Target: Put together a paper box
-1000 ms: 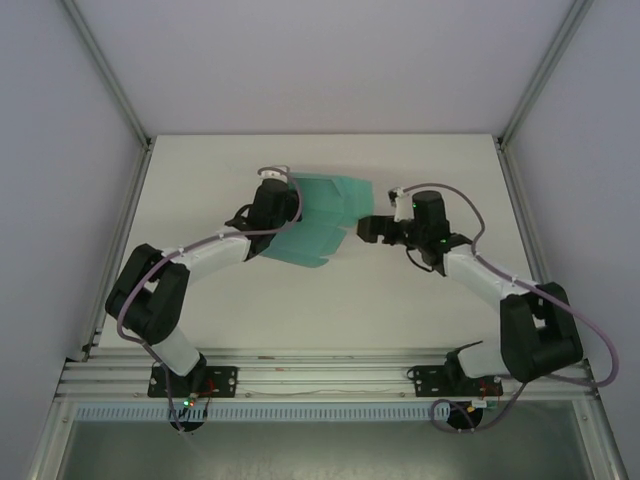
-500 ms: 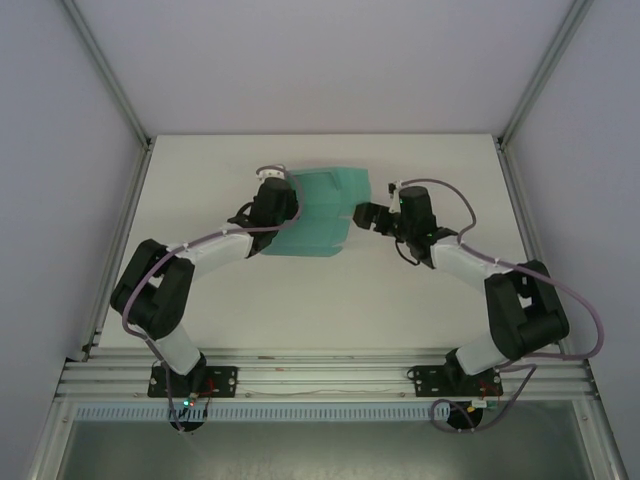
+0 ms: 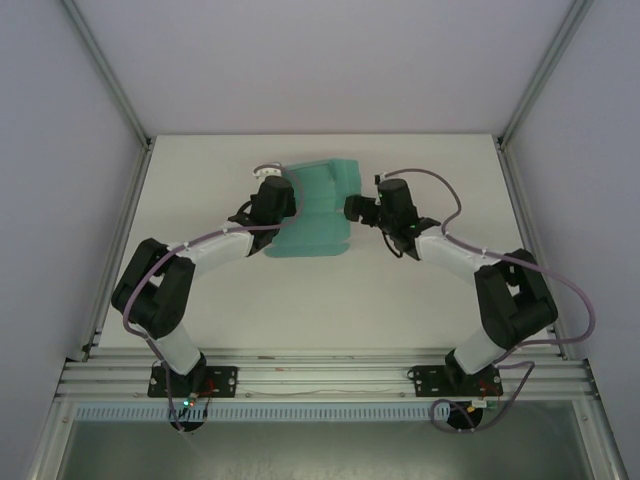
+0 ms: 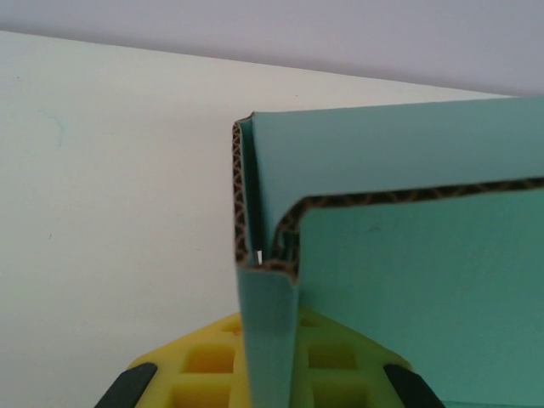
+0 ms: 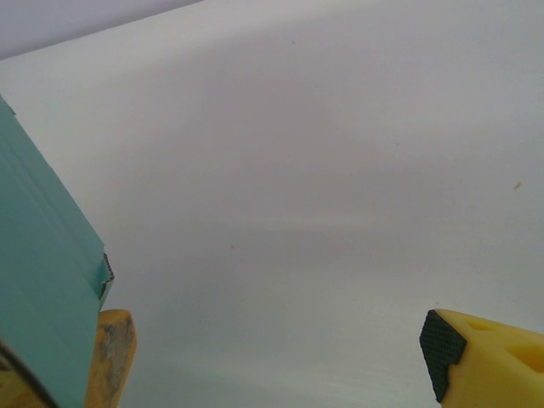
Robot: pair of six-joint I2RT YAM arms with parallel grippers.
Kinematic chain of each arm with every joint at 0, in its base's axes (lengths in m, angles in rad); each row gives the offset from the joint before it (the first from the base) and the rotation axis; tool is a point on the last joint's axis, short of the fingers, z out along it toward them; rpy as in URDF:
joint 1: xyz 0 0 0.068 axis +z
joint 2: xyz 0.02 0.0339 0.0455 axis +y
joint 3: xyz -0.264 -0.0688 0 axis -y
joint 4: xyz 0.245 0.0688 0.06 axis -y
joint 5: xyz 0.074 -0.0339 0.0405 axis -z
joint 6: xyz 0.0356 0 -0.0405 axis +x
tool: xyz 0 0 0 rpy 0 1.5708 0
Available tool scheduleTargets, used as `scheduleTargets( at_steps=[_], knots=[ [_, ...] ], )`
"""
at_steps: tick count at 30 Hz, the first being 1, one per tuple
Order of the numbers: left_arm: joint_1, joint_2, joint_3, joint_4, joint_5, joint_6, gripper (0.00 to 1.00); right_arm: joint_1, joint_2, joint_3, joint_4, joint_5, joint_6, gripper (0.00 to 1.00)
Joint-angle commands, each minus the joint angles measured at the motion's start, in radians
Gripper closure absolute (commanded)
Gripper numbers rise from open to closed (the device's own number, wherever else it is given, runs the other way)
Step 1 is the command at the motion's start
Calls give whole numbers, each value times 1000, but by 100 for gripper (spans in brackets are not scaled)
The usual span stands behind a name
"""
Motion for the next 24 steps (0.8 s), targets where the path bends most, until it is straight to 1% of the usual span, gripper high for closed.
scheduleTargets(
  at_steps=[1, 3, 5, 8, 11, 13, 15, 17, 18, 20, 21, 22, 24],
  knots=[
    [-87, 4, 16, -2, 171, 0, 100, 52, -31, 19, 77, -23, -21, 9],
    [-82, -5, 6, -1, 164, -1, 100, 32, -67, -4, 39, -28, -23, 8],
    [-69, -12, -5, 2, 170, -16, 100, -3, -111, -36, 3, -70, -16, 8],
    [-37, -29, -28, 18, 225, -22, 100, -78, -201, -102, -74, -141, -39, 7],
    [-12, -59, -60, 36, 286, 9, 100, -151, -323, -155, -200, -235, -129, 7],
    [-4, -79, -68, 26, 328, 50, 100, -167, -411, -154, -318, -311, -241, 6],
    [1, -89, -63, 2, 360, 76, 100, -169, -492, -148, -380, -335, -292, 5],
    [13, -91, -56, -15, 419, 84, 100, -170, -568, -156, -385, -386, -336, 2],
    [16, -91, -55, -18, 448, 85, 100, -172, -593, -172, -361, -438, -364, 2],
    [20, -93, -52, -13, 495, 91, 100, -172, -611, -200, -308, -525, -391, 2],
    [20, -93, -50, -12, 517, 100, 100, -173, -604, -197, -303, -537, -392, 3],
    [20, -95, -50, -14, 540, 110, 100, -172, -586, -184, -313, -524, -387, 5],
    [22, -96, -47, -16, 585, 128, 100, -177, -544, -146, -357, -519, -407, 9]
  ],
)
